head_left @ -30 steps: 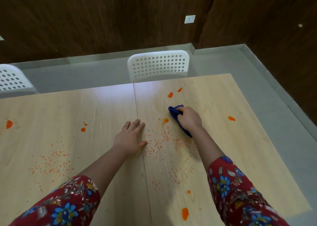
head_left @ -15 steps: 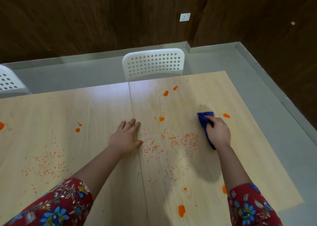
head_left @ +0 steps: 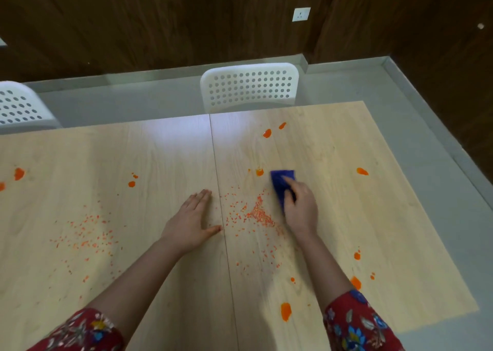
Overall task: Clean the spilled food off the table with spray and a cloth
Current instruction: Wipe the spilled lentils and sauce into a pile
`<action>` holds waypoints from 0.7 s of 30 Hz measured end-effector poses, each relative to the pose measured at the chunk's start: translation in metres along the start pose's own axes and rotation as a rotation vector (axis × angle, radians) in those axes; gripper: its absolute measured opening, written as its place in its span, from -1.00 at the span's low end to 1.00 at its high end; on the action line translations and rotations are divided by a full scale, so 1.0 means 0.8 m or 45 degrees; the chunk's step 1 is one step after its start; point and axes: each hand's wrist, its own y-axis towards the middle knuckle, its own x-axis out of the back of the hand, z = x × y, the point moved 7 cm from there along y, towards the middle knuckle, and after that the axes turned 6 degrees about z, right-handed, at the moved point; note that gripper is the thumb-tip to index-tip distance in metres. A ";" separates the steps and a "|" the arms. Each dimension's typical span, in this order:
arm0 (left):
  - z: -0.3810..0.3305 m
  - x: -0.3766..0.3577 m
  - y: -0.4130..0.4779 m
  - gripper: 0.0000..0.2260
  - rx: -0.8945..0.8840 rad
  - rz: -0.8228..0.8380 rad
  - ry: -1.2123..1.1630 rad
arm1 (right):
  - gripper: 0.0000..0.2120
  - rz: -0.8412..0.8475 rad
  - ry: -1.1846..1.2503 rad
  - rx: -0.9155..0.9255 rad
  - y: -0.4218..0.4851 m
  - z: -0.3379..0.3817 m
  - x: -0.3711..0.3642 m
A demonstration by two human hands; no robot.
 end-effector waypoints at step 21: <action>0.028 -0.011 -0.012 0.12 -0.007 0.045 -0.102 | -0.63 -0.031 -0.318 -0.299 -0.031 -0.078 0.080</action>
